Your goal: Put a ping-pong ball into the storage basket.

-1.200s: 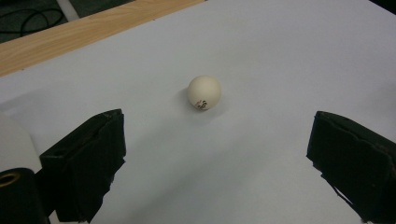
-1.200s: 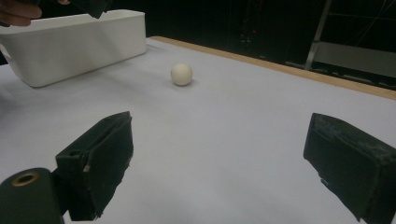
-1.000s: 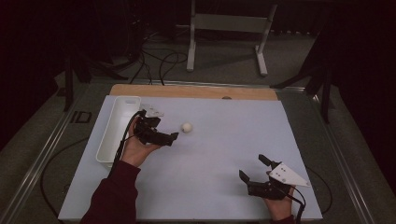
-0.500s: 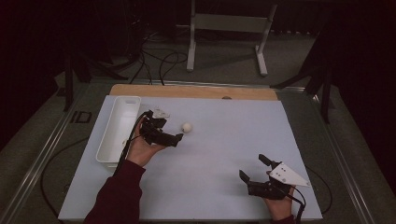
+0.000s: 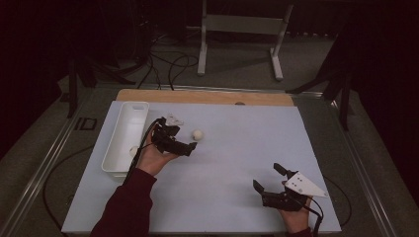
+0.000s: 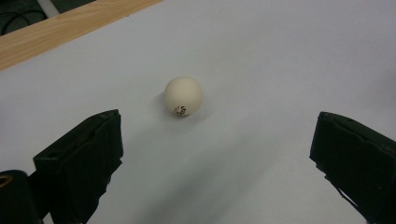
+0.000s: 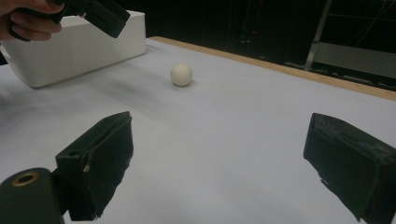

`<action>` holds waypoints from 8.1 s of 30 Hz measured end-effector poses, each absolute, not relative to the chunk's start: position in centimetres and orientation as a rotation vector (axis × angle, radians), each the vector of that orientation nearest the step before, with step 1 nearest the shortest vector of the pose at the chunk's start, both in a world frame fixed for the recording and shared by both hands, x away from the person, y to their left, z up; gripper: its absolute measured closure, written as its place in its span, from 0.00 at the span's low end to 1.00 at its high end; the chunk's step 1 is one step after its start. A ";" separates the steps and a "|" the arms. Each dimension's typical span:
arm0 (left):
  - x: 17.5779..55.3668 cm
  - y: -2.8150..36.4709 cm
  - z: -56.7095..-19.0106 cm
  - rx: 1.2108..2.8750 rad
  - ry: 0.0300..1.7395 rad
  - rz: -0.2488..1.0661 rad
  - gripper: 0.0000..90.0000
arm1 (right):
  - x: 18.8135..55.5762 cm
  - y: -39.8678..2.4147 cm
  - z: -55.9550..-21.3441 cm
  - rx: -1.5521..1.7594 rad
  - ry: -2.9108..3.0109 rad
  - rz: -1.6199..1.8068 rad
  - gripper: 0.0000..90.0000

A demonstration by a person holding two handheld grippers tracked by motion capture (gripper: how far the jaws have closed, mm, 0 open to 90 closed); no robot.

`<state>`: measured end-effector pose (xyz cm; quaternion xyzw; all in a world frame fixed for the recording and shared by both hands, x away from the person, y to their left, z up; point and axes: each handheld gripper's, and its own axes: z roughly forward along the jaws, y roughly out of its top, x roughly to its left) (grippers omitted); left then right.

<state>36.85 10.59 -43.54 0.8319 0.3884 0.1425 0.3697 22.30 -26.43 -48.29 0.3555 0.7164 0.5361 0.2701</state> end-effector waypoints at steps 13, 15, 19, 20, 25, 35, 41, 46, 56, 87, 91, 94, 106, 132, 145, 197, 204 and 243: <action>37.3 10.0 -43.9 2.147 0.985 0.367 0.02 | 22.3 -26.4 -48.3 0.959 1.932 1.446 0.09; 37.3 9.9 -44.0 2.148 0.983 0.368 0.02 | 22.3 -26.4 -48.3 0.958 1.932 1.446 0.09; 37.4 9.6 -44.0 2.155 0.976 0.367 0.02 | 22.3 -26.4 -48.3 0.957 1.931 1.445 0.09; 37.5 9.6 -44.1 2.159 0.971 0.368 0.02 | 22.3 -26.4 -48.3 0.957 1.931 1.445 0.09; 37.6 9.4 -44.2 2.162 0.971 0.361 0.02 | 22.2 -26.5 -48.3 0.959 1.930 1.444 0.09; 38.0 9.2 -44.6 2.176 0.969 0.353 0.01 | 22.3 -26.5 -48.3 0.963 1.929 1.444 0.09; 38.1 9.1 -44.8 2.178 0.977 0.351 0.01 | 22.2 -26.5 -48.3 0.963 1.929 1.443 0.09; 38.2 9.1 -44.9 2.174 0.977 0.349 0.01 | 22.2 -26.6 -48.2 0.962 1.925 1.444 0.09; 38.5 8.8 -45.3 2.180 0.968 0.348 0.01 | 22.3 -26.6 -48.2 0.961 1.924 1.444 0.09; 40.0 7.7 -47.3 2.223 0.969 0.327 0.01 | 22.3 -26.6 -48.2 0.961 1.922 1.445 0.09; 40.2 7.7 -47.6 2.222 0.975 0.330 0.01 | 22.2 -26.6 -48.2 0.963 1.921 1.446 0.09; 40.4 7.7 -47.7 2.226 0.974 0.327 0.01 | 22.2 -26.6 -48.2 0.964 1.922 1.447 0.09; 41.1 7.2 -48.2 2.262 0.967 0.299 0.01 | 22.3 -26.7 -48.2 0.963 1.922 1.446 0.09; 43.0 6.3 -48.1 2.274 0.971 0.293 0.01 | 22.2 -26.8 -48.2 0.967 1.918 1.448 0.09; 43.7 5.7 -48.6 2.276 0.978 0.293 0.01 | 22.2 -26.8 -48.2 0.967 1.917 1.449 0.09; 45.6 5.4 -50.8 2.283 1.089 0.319 0.25 | 22.3 -26.9 -48.2 0.967 1.917 1.449 0.09; 45.8 5.6 -51.0 2.298 1.111 0.311 0.46 | 22.3 -26.9 -48.2 0.967 1.917 1.449 0.09; 44.2 5.6 -47.9 2.261 1.108 0.314 0.57 | 22.2 -26.9 -48.2 0.967 1.913 1.447 0.09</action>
